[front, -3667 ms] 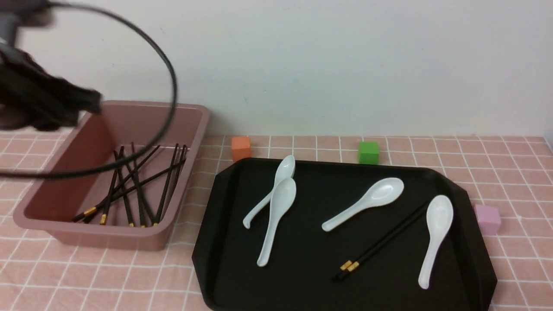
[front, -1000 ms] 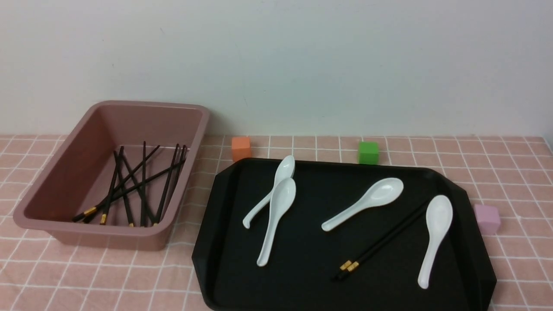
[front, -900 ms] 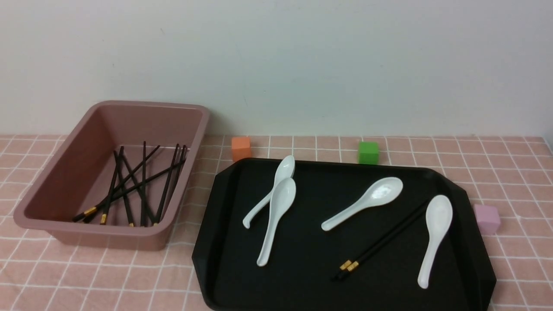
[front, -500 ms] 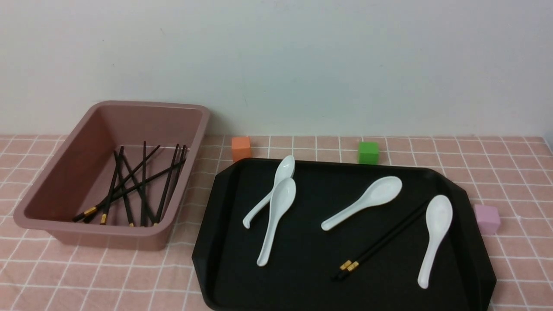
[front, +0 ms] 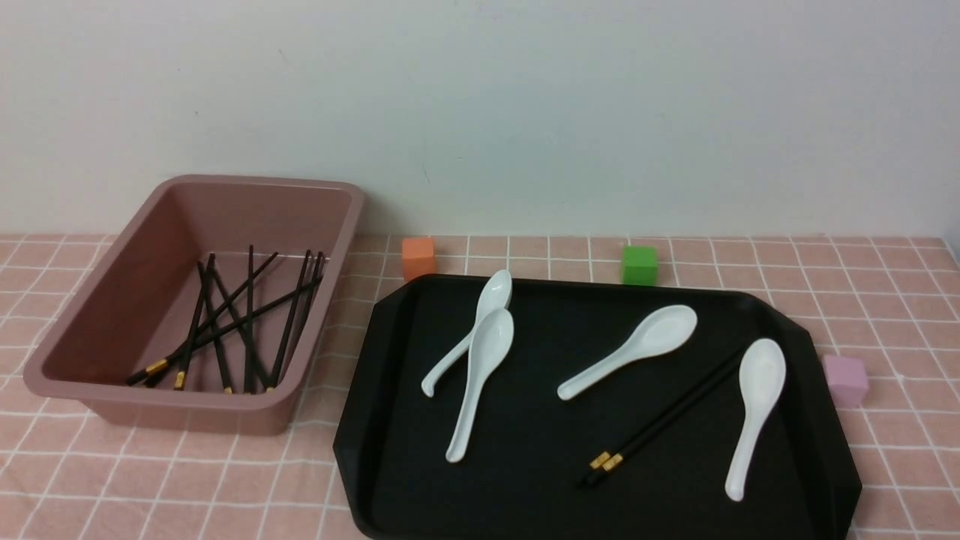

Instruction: On pink tablecloth take chopsticks from black tray and put them in box.

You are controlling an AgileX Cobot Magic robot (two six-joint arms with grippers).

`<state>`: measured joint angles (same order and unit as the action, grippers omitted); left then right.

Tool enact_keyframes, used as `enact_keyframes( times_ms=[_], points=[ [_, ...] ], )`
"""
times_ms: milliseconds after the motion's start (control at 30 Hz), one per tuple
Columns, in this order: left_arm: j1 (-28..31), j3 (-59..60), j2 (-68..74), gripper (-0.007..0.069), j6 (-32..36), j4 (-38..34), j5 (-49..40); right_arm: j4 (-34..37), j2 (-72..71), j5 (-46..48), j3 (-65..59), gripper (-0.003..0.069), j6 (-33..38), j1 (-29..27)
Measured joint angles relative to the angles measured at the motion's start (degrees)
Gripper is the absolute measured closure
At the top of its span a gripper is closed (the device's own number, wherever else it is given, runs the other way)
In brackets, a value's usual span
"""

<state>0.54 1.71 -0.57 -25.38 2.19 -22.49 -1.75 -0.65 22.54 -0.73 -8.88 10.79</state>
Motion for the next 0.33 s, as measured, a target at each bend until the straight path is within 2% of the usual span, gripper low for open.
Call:
enact_keyframes(
  times_ms=[333],
  points=[
    [0.00, 0.00, 0.00, 0.0627, 0.00, 0.00, 0.00, 0.00, 0.00, 0.00, 0.00, 0.0419, 0.00, 0.00]
  ],
)
